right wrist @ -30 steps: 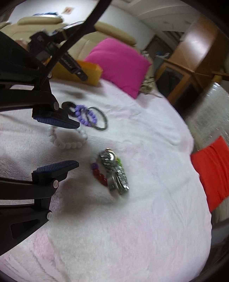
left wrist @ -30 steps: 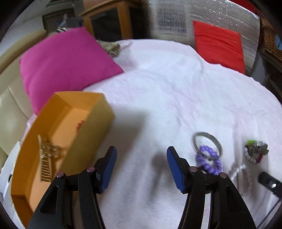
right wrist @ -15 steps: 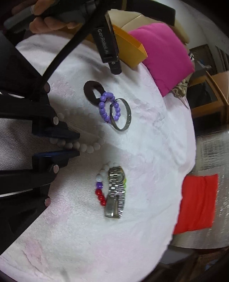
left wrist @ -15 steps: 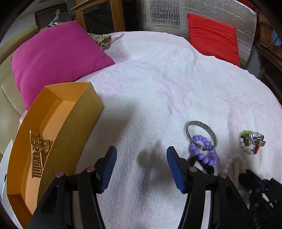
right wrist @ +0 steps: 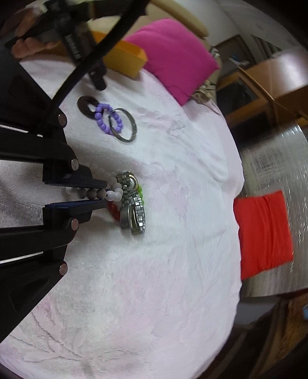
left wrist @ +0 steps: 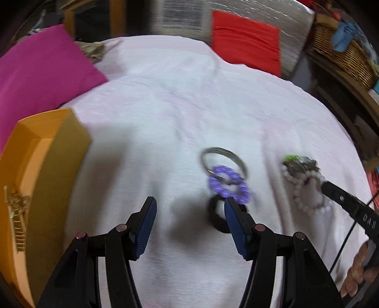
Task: Organize jewelry
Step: 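Grasp the black hair tie with the left gripper while the right holds the pearl bracelet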
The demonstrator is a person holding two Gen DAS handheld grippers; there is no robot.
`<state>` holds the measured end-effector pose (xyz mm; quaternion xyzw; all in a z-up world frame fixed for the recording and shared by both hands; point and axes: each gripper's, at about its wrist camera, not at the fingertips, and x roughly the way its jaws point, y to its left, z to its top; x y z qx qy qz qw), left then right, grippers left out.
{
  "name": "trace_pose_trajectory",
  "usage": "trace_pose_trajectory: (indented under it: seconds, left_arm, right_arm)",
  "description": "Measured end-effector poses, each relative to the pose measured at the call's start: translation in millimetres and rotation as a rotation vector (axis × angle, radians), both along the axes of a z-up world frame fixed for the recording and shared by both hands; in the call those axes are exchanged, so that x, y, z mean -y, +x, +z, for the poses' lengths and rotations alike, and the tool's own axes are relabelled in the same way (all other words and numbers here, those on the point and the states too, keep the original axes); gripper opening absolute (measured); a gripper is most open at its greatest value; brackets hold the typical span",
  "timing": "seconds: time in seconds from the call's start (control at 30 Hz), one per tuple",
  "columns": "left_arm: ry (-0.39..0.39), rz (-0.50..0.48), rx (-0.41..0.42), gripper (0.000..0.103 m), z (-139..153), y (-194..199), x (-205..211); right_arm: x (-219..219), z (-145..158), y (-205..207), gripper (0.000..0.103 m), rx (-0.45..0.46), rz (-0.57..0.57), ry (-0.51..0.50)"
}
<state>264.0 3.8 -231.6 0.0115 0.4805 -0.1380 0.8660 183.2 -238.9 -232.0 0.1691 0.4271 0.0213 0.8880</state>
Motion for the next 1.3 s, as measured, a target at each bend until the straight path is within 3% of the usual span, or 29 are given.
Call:
trace_pose_trajectory:
  seconds: [0.23, 0.43, 0.57, 0.8, 1.3]
  left_arm:
    - [0.028, -0.075, -0.036, 0.061, -13.6, -1.2, 18.9]
    - [-0.029, -0.118, -0.051, 0.061, -12.5, 0.7, 26.6]
    - [-0.023, -0.144, -0.059, 0.043, -16.2, -0.2, 33.0]
    - [-0.038, -0.150, -0.049, 0.021, -15.6, -0.2, 27.9]
    - [-0.050, -0.123, -0.086, 0.015, -5.0, -16.0, -21.1]
  right_arm:
    - [13.4, -1.7, -1.8, 0.011, -0.046, -0.008, 0.052]
    - [21.5, -14.9, -0.3, 0.011, -0.119, -0.027, 0.131]
    - [17.6, -19.4, -0.2, 0.011, -0.130, -0.019, 0.135]
    - [10.3, -29.4, 2.5, 0.011, -0.175, -0.012, 0.117]
    - [12.2, -32.3, 4.7, 0.013, -0.179, -0.017, 0.137]
